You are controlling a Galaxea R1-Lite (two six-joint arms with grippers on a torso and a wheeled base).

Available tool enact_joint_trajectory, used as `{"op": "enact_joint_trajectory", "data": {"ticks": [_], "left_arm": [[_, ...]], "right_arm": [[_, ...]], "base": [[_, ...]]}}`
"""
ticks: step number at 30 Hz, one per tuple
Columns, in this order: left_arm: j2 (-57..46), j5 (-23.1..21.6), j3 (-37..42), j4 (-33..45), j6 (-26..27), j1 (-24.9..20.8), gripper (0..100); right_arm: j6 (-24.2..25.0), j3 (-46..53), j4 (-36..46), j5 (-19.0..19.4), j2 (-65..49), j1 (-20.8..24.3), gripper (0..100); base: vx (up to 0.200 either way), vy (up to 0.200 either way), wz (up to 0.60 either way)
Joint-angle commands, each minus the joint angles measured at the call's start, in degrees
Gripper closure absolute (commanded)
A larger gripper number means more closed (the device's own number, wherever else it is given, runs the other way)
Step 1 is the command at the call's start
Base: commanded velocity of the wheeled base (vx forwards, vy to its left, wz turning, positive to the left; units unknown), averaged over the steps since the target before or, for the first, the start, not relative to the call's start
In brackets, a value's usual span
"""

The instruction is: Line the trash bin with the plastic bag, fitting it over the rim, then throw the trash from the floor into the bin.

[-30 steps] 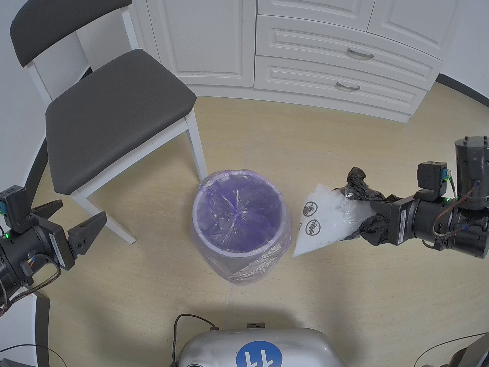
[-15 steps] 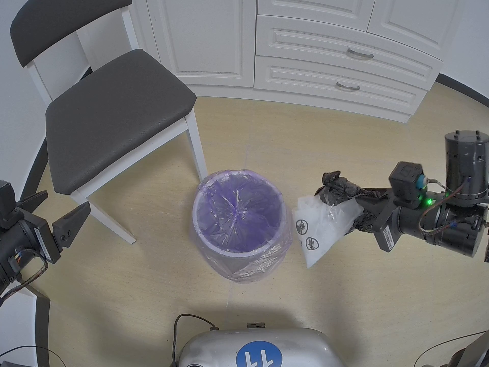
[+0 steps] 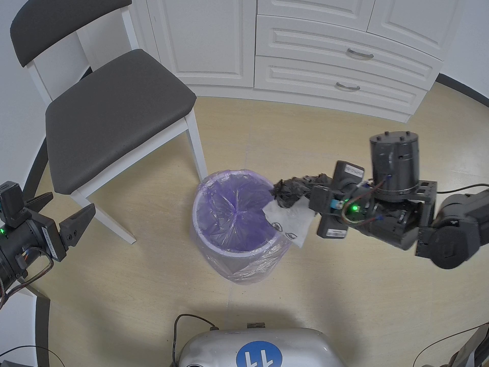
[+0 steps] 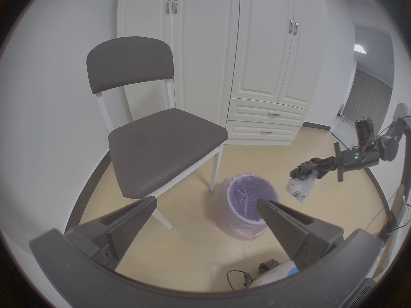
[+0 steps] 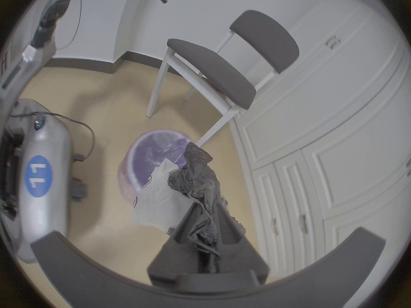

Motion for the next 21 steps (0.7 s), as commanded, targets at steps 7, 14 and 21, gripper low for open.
{"op": "enact_joint_trajectory", "data": {"ticks": [7, 14, 21], "left_arm": [[1.6, -8.3, 0.8, -2.9, 1.9, 10.9, 0], [1.6, -8.5, 1.1, -3.0, 2.4, 11.3, 0], [1.6, -8.5, 1.1, -3.0, 2.4, 11.3, 0]], "right_arm": [[-10.1, -15.5, -14.0, 0.5, 22.6, 1.8, 100], [-9.5, -20.5, -14.7, 0.5, 26.7, 2.8, 100], [-9.4, -20.2, -17.1, 0.5, 29.2, 3.9, 100]], "base": [[0.000, 0.000, 0.00], [0.000, 0.000, 0.00], [0.000, 0.000, 0.00]]}}
